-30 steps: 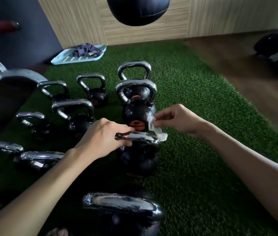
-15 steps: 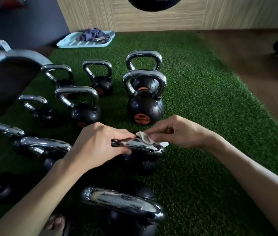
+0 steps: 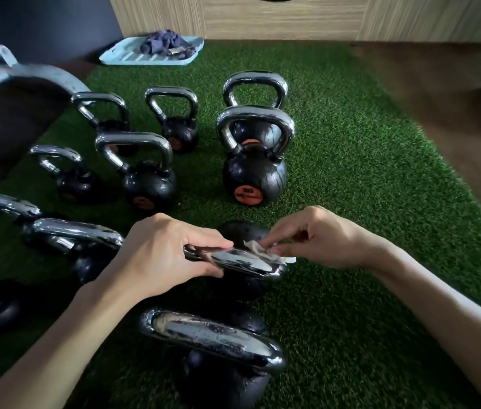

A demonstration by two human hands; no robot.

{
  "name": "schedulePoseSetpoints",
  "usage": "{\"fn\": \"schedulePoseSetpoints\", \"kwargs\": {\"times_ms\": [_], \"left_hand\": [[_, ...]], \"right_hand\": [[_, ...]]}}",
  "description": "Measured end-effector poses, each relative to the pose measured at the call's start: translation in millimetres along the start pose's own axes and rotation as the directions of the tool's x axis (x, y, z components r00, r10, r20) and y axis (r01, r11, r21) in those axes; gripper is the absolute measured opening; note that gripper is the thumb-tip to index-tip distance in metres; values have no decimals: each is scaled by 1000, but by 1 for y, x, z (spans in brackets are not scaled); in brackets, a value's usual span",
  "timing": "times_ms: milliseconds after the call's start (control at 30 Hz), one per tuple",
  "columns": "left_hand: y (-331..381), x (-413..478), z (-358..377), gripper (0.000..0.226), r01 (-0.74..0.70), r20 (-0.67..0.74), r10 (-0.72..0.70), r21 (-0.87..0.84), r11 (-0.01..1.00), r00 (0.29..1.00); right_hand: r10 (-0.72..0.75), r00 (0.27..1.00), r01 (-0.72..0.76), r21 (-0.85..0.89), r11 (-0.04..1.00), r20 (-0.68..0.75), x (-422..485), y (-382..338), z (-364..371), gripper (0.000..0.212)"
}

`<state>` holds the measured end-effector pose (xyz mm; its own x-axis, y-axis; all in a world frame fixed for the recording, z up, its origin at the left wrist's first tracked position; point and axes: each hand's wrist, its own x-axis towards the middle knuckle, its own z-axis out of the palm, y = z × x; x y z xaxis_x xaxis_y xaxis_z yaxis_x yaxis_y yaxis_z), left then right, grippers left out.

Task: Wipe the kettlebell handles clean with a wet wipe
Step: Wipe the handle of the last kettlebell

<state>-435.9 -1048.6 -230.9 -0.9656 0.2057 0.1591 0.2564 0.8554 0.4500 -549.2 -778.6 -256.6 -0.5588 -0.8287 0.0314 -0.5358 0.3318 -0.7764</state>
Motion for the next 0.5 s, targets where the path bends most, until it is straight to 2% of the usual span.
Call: {"fn": "schedulePoseSetpoints", "kwargs": {"times_ms": [100,267,500], "left_hand": [[2,8,0,44,-3,7,3,-3,1000,1000],[1,12,-2,41,20,30,-19,-38,999,999],[2,9,-3,44,38,30,-37,-56,998,999]], "right_hand": [[3,1000,-3,-10,1000,-8,-4,6,-7,22],[95,995,-94,-27,995,21,-14,34,-3,25],[65,998,-64,-46,997,25,0,35,0,24]]}}
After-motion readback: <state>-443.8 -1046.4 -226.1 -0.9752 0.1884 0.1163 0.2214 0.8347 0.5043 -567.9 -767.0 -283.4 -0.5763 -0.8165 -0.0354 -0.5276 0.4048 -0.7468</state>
